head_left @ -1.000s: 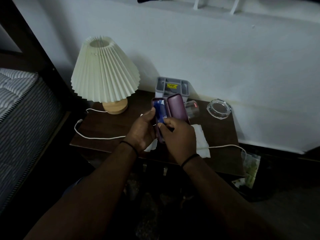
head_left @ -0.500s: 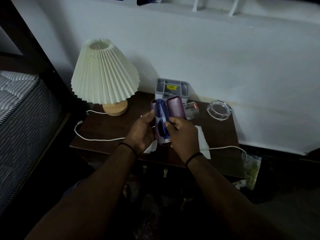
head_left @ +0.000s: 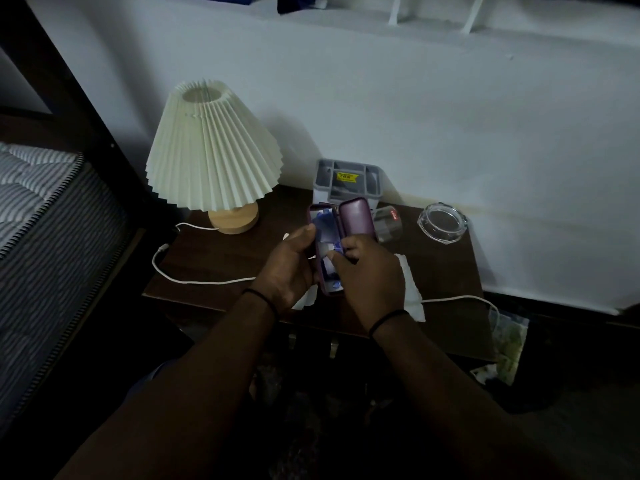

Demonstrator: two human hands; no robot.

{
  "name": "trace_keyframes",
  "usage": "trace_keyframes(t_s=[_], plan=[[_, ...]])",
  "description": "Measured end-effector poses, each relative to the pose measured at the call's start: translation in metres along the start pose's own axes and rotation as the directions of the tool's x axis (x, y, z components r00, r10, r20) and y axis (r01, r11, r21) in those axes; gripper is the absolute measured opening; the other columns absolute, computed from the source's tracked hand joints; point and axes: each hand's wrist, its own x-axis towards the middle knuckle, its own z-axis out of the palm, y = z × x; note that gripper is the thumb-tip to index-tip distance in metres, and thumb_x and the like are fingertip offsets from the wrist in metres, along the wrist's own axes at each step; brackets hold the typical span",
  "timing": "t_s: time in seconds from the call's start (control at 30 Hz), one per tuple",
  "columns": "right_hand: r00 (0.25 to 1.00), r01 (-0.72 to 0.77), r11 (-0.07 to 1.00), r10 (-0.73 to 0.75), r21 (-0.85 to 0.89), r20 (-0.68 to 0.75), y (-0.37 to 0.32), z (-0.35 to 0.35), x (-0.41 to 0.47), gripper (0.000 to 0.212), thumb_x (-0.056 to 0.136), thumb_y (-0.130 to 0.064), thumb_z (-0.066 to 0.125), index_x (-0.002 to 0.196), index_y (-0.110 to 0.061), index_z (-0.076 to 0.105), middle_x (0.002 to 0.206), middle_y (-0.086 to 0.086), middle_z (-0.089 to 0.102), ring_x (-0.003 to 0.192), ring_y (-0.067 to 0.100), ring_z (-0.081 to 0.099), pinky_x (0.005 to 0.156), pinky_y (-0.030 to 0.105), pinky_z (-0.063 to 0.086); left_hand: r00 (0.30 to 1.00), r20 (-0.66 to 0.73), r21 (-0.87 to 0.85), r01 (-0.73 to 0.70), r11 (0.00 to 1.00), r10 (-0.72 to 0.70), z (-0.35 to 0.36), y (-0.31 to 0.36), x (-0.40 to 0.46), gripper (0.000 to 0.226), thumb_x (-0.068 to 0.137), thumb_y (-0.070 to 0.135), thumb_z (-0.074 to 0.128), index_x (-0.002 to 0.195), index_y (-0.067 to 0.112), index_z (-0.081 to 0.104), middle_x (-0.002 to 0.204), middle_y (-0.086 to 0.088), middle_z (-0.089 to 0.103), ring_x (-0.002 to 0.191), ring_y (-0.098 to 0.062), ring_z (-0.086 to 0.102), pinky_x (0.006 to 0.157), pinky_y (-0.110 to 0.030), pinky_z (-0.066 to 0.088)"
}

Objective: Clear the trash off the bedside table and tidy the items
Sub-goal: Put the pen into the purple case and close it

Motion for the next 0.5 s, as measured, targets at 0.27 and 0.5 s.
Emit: trace_keyframes(t_s=[0.27,0.5], plan=[[0.976,-0.192,0.942,0.154,0.276,0.154,0.0055,-0.0013,0.0076,0.017,0.089,-0.025,0.068,0.100,-0.014,0.076,0.094,0.000,0.076,0.085,0.013,0.071,0.084,0.041,0.059,0.998,-0.060,-0.030,-0.012,0.999,0.010,-0.0039,-0.0022,0.0053,0.045,0.103,0.022,0.042,0.143,0.002,0.046,0.145,-0.029,0.046,0.124,-0.040,0.050,0.108,-0.057,0.038],[0.984,-0.177,0.955,0.176,0.237,0.027,0.0028,-0.0004,0.0076,0.011,0.086,-0.025,0.071,0.087,-0.014,0.073,0.084,-0.004,0.073,0.078,0.008,0.067,0.070,0.019,0.050,1.000,-0.022,-0.049,-0.007,0.999,0.006,-0.0019,-0.0080,0.0055,0.045,0.103,0.023,0.040,0.143,0.003,0.044,0.140,-0.028,0.048,0.117,-0.037,0.052,0.109,-0.059,0.036]])
